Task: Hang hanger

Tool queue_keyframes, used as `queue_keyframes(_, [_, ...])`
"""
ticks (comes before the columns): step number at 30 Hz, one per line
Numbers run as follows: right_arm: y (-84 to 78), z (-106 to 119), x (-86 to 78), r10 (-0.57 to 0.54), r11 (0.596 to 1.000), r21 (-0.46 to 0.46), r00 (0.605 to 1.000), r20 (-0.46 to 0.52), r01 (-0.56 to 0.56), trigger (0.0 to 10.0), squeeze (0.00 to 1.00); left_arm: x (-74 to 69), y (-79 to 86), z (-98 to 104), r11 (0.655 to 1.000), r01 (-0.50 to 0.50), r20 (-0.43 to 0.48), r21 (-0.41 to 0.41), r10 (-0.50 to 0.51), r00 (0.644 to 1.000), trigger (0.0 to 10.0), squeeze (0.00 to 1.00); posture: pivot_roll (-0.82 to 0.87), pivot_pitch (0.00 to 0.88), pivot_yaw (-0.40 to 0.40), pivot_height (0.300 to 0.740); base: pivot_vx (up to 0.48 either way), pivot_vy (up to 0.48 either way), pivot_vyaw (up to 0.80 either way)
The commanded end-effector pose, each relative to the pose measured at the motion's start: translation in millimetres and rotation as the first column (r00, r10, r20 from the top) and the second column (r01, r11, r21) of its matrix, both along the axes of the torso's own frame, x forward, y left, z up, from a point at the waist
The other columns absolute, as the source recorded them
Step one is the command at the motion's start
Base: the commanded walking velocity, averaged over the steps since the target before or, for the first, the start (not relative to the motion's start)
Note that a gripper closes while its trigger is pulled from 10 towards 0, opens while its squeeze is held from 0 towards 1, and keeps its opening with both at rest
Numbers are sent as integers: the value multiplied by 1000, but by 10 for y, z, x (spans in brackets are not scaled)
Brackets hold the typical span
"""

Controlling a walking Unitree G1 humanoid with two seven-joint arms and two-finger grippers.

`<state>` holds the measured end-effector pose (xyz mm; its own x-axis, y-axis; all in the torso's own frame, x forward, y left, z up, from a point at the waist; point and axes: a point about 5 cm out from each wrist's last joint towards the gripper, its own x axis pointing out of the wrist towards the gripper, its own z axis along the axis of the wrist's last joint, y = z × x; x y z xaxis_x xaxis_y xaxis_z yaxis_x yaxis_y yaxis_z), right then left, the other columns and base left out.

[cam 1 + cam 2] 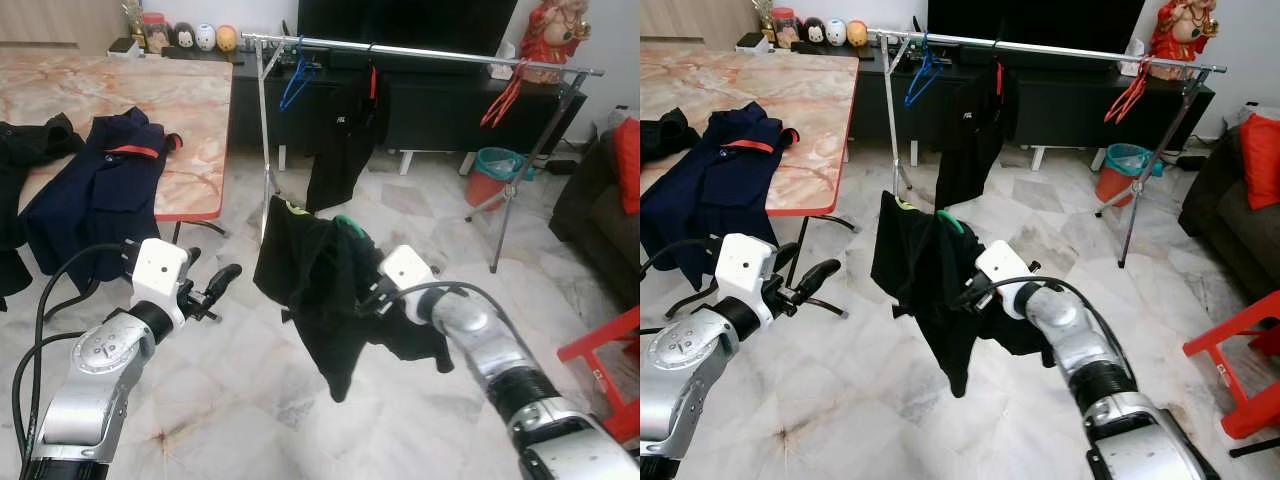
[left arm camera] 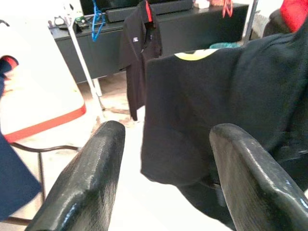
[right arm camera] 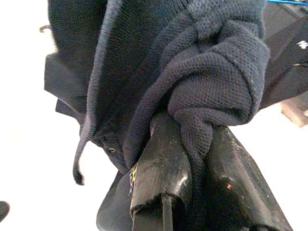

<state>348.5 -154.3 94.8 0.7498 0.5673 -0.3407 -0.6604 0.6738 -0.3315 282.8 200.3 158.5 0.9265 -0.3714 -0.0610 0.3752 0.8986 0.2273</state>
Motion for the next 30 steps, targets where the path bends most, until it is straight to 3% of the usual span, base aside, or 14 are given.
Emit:
queue_keyframes(1, [-68, 192, 11, 65, 989, 133, 998, 22, -67, 10000, 0, -7, -13, 21, 999, 49, -1, 16, -49, 999, 10000, 0, 191, 0, -80, 740, 0, 0, 0])
queue_keyframes(3, [-65, 230, -33, 153, 970, 192, 988, -5, -149, 10000, 0, -47, -50, 33, 994, 108, -14, 13, -108, 994, 10000, 0, 190, 0, -79, 740, 0, 0, 0])
queue_keyframes(5, [-49, 218, -92, 243, 957, 169, 970, -17, -237, 10000, 0, -78, -88, 39, 988, 156, -27, 16, -155, 988, 10000, 0, 192, 0, -78, 740, 0, 0, 0])
queue_keyframes(6, [-23, 176, -171, 344, 932, 136, 938, -48, -335, 10000, 0, -117, -138, 51, 976, 219, -48, 16, -218, 975, 10000, 0, 195, 0, -79, 740, 0, 0, 0])
queue_keyframes(9, [-2, 118, -273, 465, 882, 149, 878, -115, -448, 10000, 0, -170, -193, 81, 951, 306, -84, 32, -303, 949, 10000, 0, 198, 0, -78, 740, 0, 0, 0])
queue_keyframes(14, [-24, 28, -350, 546, 837, 128, 814, -198, -531, 10000, 0, -239, -255, 137, 913, 406, -113, 32, -400, 909, 10000, 0, 212, 0, -87, 740, 0, 0, 0])
queue_keyframes(16, [-49, 12, -390, 599, 800, 130, 765, -239, -586, 10000, 0, -275, -291, 201, 887, 461, -114, 15, -456, 882, 10000, 0, 216, 0, -92, 740, 0, 0, 0])
queue_keyframes(20, [-70, 40, -394, 635, 770, 131, 728, -259, -625, 10000, 0, -322, -315, 297, 856, 517, -108, -17, -515, 850, 10000, 0, 223, 0, -102, 740, 0, 0, 0])
queue_keyframes(22, [-60, 96, -399, 679, 732, 171, 687, -260, -660, 10000, 0, -383, -343, 332, 817, 574, -127, -53, -575, 808, 10000, 0, 229, 0, -109, 740, 0, 0, 0])
queue_keyframes(23, [-60, 96, -399, 679, 732, 171, 687, -260, -660, 10000, 0, -383, -343, 332, 817, 574, -127, -53, -575, 808, 10000, 0, 229, 0, -109, 740, 0, 0, 0])
queue_keyframes(24, [-37, 128, -409, 716, 696, 203, 647, -260, -689, 10000, 0, -455, -374, 284, 771, 633, -176, -60, -633, 754, 10000, 0, 233, 0, -116, 740, 0, 0, 0])
queue_keyframes(26, [-27, 136, -417, 737, 673, 209, 620, -268, -709, 10000, 0, -522, -398, 210, 737, 673, -228, -66, -668, 708, 10000, 0, 234, 0, -119, 740, 0, 0, 0])
queue_keyframes(29, [-28, 147, -419, 751, 656, 209, 601, -274, -725, 10000, 0, -557, -425, 155, 720, 691, -262, -68, -681, 684, 10000, 0, 234, 0, -126, 740, 0, 0, 0])
queue_keyframes(30, [-19, 157, -441, 774, 627, 227, 567, -281, -745, 10000, 0, -539, -439, 99, 728, 684, -283, -49, -667, 689, 10000, 0, 238, 0, -133, 740, 0, 0, 0])
